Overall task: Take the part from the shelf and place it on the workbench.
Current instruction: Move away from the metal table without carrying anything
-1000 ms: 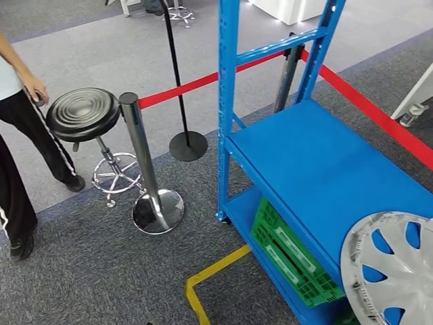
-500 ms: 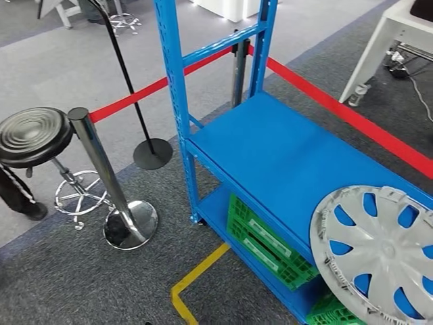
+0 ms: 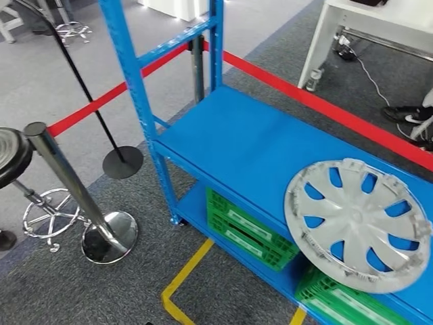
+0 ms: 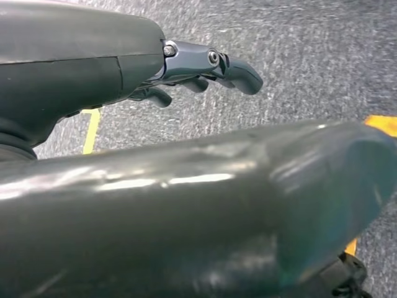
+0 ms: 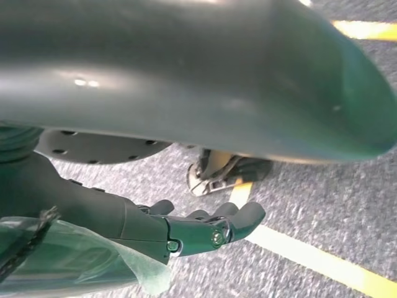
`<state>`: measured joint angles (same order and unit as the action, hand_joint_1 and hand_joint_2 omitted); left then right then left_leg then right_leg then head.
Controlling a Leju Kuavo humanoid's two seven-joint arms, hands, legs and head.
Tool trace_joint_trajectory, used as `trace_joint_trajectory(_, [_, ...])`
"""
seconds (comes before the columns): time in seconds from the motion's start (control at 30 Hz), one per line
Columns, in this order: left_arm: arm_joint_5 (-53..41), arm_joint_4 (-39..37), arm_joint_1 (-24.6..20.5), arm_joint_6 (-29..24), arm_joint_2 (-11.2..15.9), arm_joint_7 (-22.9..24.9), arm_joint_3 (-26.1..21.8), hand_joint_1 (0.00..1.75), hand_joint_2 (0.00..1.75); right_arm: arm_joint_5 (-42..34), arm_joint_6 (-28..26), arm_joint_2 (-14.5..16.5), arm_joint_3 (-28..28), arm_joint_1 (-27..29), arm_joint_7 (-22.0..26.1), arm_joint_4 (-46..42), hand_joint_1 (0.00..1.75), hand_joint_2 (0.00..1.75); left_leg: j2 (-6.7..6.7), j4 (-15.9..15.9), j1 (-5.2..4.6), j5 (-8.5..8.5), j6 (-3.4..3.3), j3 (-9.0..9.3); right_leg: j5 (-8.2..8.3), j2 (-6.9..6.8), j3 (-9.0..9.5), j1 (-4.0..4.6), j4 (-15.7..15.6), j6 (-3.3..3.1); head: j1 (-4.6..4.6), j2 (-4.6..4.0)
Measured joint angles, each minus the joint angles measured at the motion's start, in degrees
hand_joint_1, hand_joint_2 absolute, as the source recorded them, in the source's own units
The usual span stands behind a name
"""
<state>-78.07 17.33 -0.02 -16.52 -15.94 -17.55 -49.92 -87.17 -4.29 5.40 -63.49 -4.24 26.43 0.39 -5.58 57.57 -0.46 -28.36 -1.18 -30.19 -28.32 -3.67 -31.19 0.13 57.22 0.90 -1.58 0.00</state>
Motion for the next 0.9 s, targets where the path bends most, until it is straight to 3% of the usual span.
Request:
trace_joint_trajectory(0.07, [0.0, 0.0, -0.1, 0.0, 0.0, 0.0, 0.0, 0.0, 0.0, 0.0, 0.0, 0.0, 0.0, 0.2, 0.0, 0.0, 0.0, 0.0, -0.6, 0.0, 0.07, -0.17, 0.54, 0.22, 0.3, 1.14, -0.19, -0.11, -0.1, -0.57, -0.04, 0.0])
trace_joint_trajectory(0.13, [0.0, 0.0, -0.1, 0.0, 0.1, -0.1, 0.0, 0.0, 0.0, 0.0, 0.0, 0.0, 0.0, 0.4, -0.1, 0.0, 0.0, 0.0, 1.47, 2.1, 0.29, -1.91, 1.28, -0.33, 0.65, 2.2, -0.12, -0.43, -0.4, -1.23, 0.16, 0.0])
trace_joint_trajectory(0.2, [0.0, 0.0, -0.1, 0.0, 0.1, -0.1, -0.1, 0.0, 0.0, 0.0, 0.0, 0.0, 0.0, 0.3, -0.1, 0.0, 0.0, 0.0, 4.41, 8.6, 0.53, -5.65, 1.82, -3.04, 0.92, 3.37, -0.07, -0.6, -0.5, -1.75, 0.45, 0.0])
trace_joint_trajectory(0.23, [0.0, 0.0, 0.0, 0.0, 0.1, -0.2, -0.1, 0.0, 0.0, 0.0, 0.0, 0.0, 0.0, 0.2, -0.1, 0.0, 0.0, 0.0, 5.0, 12.6, 0.6, -7.39, 1.93, -4.83, 0.98, 4.03, -0.16, -0.59, -0.5, -1.86, 0.5, 0.0])
trace_joint_trajectory(0.27, [0.0, 0.0, 0.0, 0.0, 0.1, -0.2, -0.2, 0.0, 0.0, 0.0, 0.0, 0.0, 0.0, 0.2, -0.1, 0.0, 0.0, 0.0, 5.19, 15.5, 0.64, -8.25, 1.99, -6.19, 1.02, 4.74, -0.21, -0.58, -0.5, -1.91, 0.49, 0.0])
trace_joint_trajectory(0.3, [0.0, 0.0, 0.0, 0.0, 0.1, -0.2, -0.2, 0.0, 0.0, 0.0, 0.0, 0.0, 0.0, 0.3, -0.1, 0.0, 0.0, 0.0, 5.26, 16.6, 0.66, -7.94, 1.99, -6.75, 1.05, 5.49, -0.21, -0.58, -0.4, -1.92, 0.49, 0.0])
trace_joint_trajectory(0.33, [0.0, 0.0, 0.0, 0.0, 0.1, -0.2, -0.2, 0.0, 0.0, 0.0, 0.0, 0.0, 0.0, 0.4, -0.1, 0.0, 0.0, 0.0, 5.38, 15.2, 0.7, -6.41, 1.92, -6.2, 1.07, 6.27, -0.16, -0.58, -0.4, -1.89, 0.49, 0.0])
trace_joint_trajectory(0.37, [0.0, 0.0, 0.0, 0.0, 0.1, -0.2, -0.2, 0.0, 0.0, 0.0, 0.0, 0.0, 0.0, 0.4, -0.1, 0.0, 0.0, 0.0, 5.83, 11.8, 0.76, -4.07, 1.79, -4.72, 1.1, 7.08, -0.09, -0.59, -0.4, -1.83, 0.49, 0.0])
trace_joint_trajectory(0.43, [0.0, 0.0, 0.0, 0.0, 0.1, -0.2, -0.3, 0.0, 0.0, 0.0, 0.1, 0.0, 0.0, 0.3, -0.1, 0.0, 0.0, 0.0, 8.21, 4.0, 0.96, -0.39, 1.37, -1.31, 1.16, 8.58, -0.21, -0.54, -0.2, -1.53, 0.47, 0.0])
trace_joint_trajectory(0.5, [0.0, 0.0, 0.0, 0.1, 0.1, -0.2, -0.3, 0.0, 0.0, 0.0, 0.1, 0.0, 0.0, 0.2, -0.1, 0.0, 0.0, 0.0, 9.84, 0.4, 1.01, 0.29, 1.07, 0.06, 1.39, 9.74, -0.84, -0.58, 0.0, -0.85, 0.46, 0.0])
trace_joint_trajectory(0.57, [0.0, 0.1, -0.1, 0.1, 0.1, -0.3, -0.4, 0.0, 0.0, 0.0, 0.2, 0.0, 0.0, 0.3, -0.1, 0.0, 0.0, 0.0, 9.11, -0.1, 0.94, 0.27, 0.72, 0.0, 1.76, 10.74, -1.56, -0.76, -0.1, -0.01, 0.47, 0.0])
trace_joint_trajectory(0.6, [0.0, 0.1, -0.1, 0.2, 0.0, -0.3, -0.4, 0.0, 0.0, 0.0, 0.3, 0.0, 0.0, 0.4, -0.2, 0.0, 0.0, 0.0, 8.49, -0.4, 1.0, 0.47, 0.42, 0.03, 1.59, 10.49, -1.94, -0.8, 0.1, 0.29, 0.44, 0.0])
trace_joint_trajectory(0.67, [0.0, 0.1, -0.1, 0.2, 0.0, -0.4, -0.5, 0.0, 0.0, 0.0, 0.3, 0.0, 0.0, 0.4, -0.2, 0.0, 0.0, 0.0, 7.02, -0.9, 1.2, 0.84, -0.13, 0.12, -0.56, 8.06, -3.83, -0.71, 3.4, 0.75, 0.11, 0.0])
trace_joint_trajectory(0.7, [0.0, 0.2, 0.0, 0.3, -0.1, -0.5, -0.5, 0.0, 0.0, 0.0, 0.3, 0.0, 0.0, 0.3, -0.2, 0.0, 0.0, 0.0, 6.16, -1.0, 1.16, 0.89, -0.27, 0.1, -2.49, 6.28, -5.49, -0.7, 6.9, 0.91, -0.05, 0.0])
trace_joint_trajectory(0.77, [0.0, 0.2, 0.1, 0.3, -0.1, -0.5, -0.5, 0.0, 0.0, 0.0, 0.3, 0.0, 0.0, 0.2, -0.3, 0.0, 0.0, 0.0, 4.45, -1.0, 1.03, 0.87, -0.37, -0.04, -5.59, 4.39, -8.94, -0.76, 14.2, 1.24, -0.23, 0.0])
trace_joint_trajectory(0.8, [0.0, 0.2, 0.1, 0.3, -0.1, -0.5, -0.6, 0.0, 0.0, 0.0, 0.3, 0.0, 0.0, 0.2, -0.3, 0.0, 0.0, 0.0, 3.6, -0.9, 0.99, 0.84, -0.37, -0.07, -5.8, 4.02, -9.59, -0.79, 15.8, 1.35, -0.23, 0.0])
trace_joint_trajectory(0.83, [0.0, 0.2, 0.1, 0.3, -0.1, -0.5, -0.6, 0.0, 0.0, 0.0, 0.3, 0.0, 0.0, 0.3, -0.3, 0.0, 0.0, 0.0, 2.86, -0.9, 0.99, 0.8, -0.33, -0.06, -4.95, 3.74, -9.06, -0.8, 15.1, 1.4, -0.25, 0.0])
trace_joint_trajectory(0.9, [0.0, 0.2, 0.1, 0.4, -0.1, -0.5, -0.6, 0.0, 0.0, 0.0, 0.3, 0.0, 0.0, 0.4, -0.4, 0.0, 0.0, 0.0, 1.56, -0.9, 0.93, 0.62, -0.08, 0.17, -1.6, 2.05, -5.05, -0.76, 8.3, 1.32, -0.26, 0.0])
